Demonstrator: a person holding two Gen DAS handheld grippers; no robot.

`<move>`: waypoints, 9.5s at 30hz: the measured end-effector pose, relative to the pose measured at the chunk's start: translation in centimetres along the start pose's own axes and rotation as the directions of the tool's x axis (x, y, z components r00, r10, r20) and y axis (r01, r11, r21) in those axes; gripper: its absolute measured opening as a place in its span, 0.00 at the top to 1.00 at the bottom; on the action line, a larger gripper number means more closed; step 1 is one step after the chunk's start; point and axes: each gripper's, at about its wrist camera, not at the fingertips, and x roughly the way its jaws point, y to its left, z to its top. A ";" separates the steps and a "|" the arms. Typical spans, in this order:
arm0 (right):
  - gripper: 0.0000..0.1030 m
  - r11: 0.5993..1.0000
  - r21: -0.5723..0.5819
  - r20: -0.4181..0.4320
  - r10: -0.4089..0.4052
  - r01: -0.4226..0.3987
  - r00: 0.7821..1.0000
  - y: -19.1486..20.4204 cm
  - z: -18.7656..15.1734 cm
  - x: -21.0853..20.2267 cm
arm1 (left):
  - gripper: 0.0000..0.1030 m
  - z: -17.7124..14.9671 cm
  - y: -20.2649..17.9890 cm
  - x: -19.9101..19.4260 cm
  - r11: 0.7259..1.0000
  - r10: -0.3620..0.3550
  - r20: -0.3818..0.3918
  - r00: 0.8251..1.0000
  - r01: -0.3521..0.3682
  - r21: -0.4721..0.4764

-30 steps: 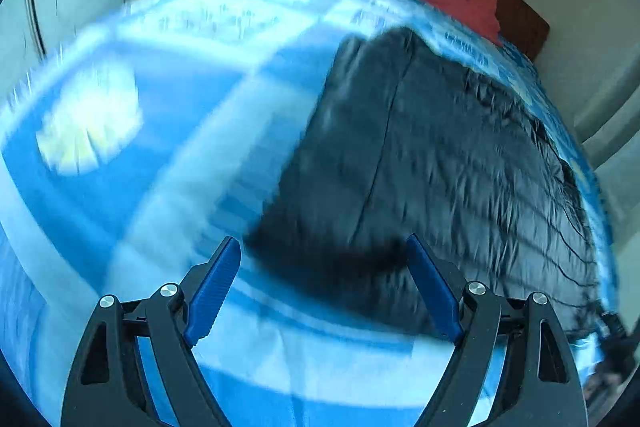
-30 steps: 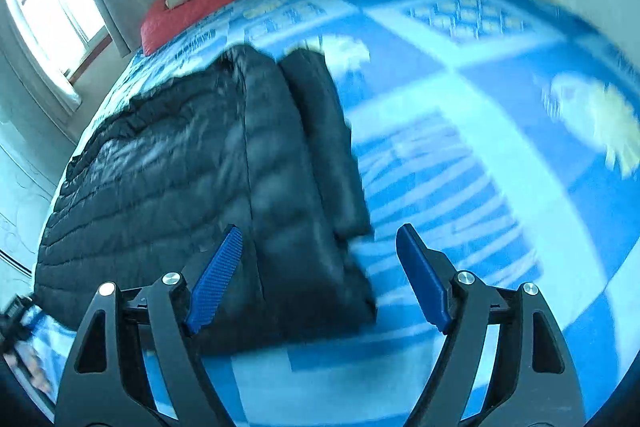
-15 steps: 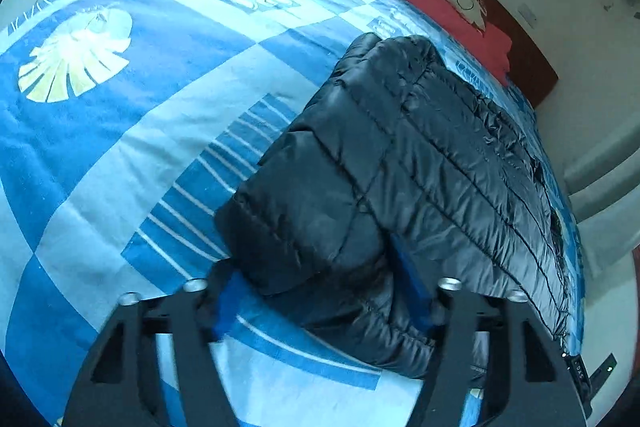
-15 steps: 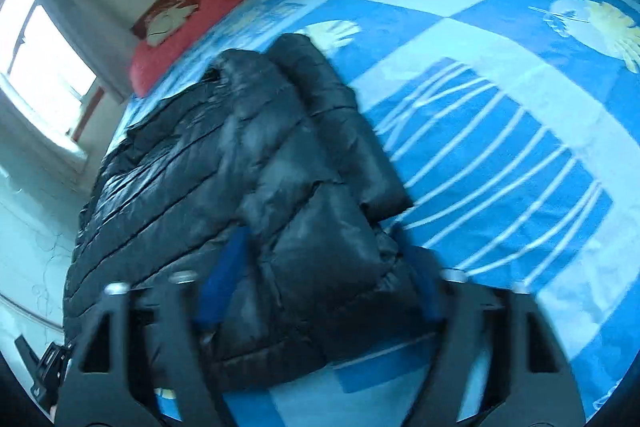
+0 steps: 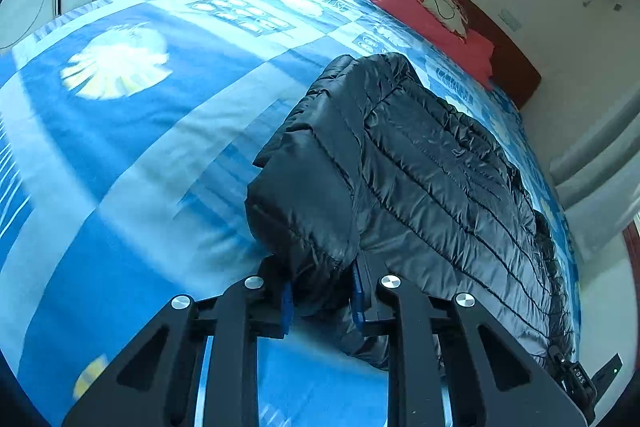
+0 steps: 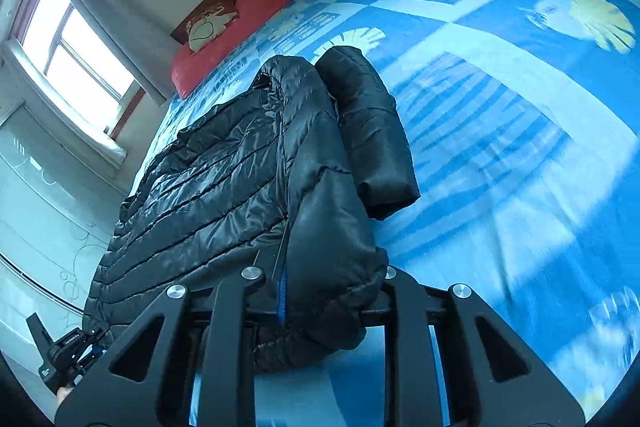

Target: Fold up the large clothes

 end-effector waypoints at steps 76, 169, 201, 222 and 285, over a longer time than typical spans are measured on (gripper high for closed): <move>0.52 0.925 -0.376 -0.127 -0.109 0.054 0.986 6.4 -15.2 -14.4 | 0.29 -6.7 9.2 -18.8 0.939 0.048 0.018 0.999 -0.051 0.339; 0.64 0.764 -0.608 -0.015 -0.284 0.217 0.959 19.2 -17.3 2.9 | 0.80 -0.9 0.5 -3.4 0.886 0.011 -0.292 0.956 0.127 0.447; 0.56 0.808 -0.385 0.117 -0.437 0.446 0.892 0.5 -5.7 -11.2 | 0.79 -19.6 -28.3 -6.1 0.607 0.109 -0.087 0.990 0.003 0.794; 0.55 0.817 -0.317 0.067 -0.487 0.481 0.871 -5.8 -6.7 -12.1 | 0.71 -26.9 -31.2 -4.1 0.537 0.150 -0.017 0.989 -0.067 0.841; 0.93 0.826 -0.455 -0.074 -0.408 0.333 0.910 -1.9 -5.9 -6.0 | 0.57 -20.3 -17.1 -1.4 0.664 0.113 0.015 0.994 -0.086 0.743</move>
